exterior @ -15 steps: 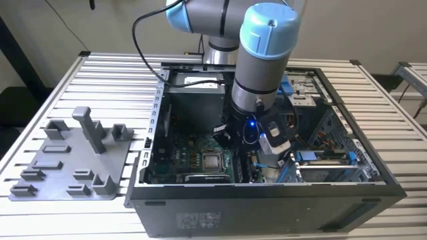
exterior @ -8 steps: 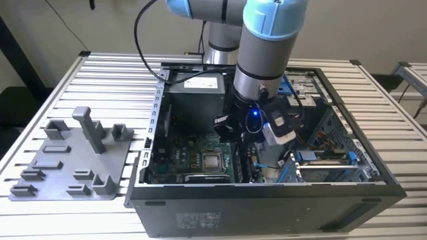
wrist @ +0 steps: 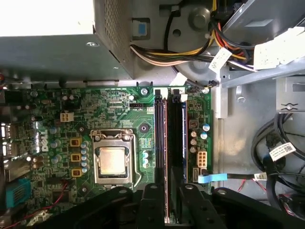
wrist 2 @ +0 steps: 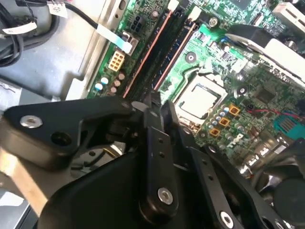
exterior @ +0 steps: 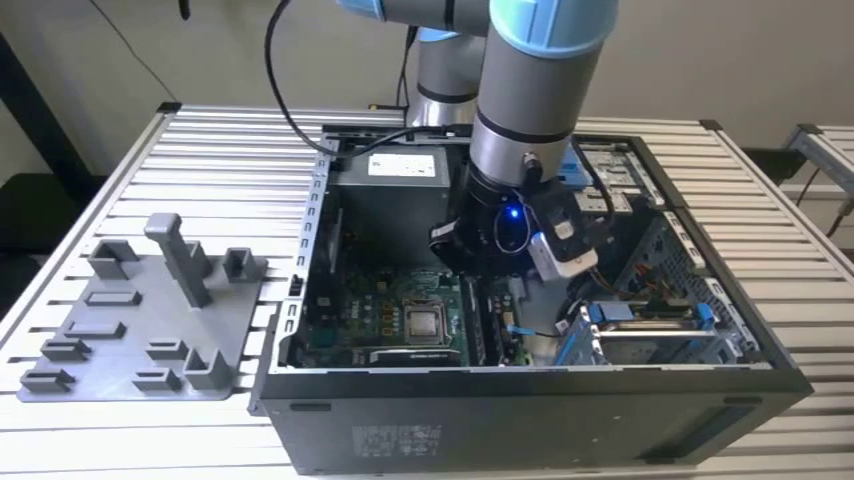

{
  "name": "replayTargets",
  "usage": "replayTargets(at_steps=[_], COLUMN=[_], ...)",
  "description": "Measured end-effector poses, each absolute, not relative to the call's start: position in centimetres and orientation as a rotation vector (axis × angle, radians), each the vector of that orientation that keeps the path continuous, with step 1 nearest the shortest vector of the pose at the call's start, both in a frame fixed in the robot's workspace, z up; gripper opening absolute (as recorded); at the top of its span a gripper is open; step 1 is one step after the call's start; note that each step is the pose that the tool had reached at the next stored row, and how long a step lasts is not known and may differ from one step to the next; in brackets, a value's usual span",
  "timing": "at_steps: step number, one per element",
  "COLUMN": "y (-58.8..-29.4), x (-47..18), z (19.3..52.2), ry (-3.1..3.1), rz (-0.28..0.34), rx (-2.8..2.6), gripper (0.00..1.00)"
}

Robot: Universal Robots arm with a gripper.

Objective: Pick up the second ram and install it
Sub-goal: 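Insert the second ram into the second slot, then press down the second ram until it locks into place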

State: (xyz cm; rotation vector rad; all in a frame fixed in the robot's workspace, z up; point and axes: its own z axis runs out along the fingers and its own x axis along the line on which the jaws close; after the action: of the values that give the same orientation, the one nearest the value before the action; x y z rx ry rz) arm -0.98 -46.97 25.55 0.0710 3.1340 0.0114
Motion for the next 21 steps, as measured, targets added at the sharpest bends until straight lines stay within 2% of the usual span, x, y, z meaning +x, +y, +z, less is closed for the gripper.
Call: replayTargets(at_steps=[1,3,21], y=[-46.97,-46.97,-46.97], x=[-0.98,-0.98,-0.98], z=[25.56,25.56,25.56], ry=[3.134,3.134,3.134], rz=[0.011,0.011,0.011], rx=[0.071,0.071,0.071], gripper=[0.14,0.11,0.11])
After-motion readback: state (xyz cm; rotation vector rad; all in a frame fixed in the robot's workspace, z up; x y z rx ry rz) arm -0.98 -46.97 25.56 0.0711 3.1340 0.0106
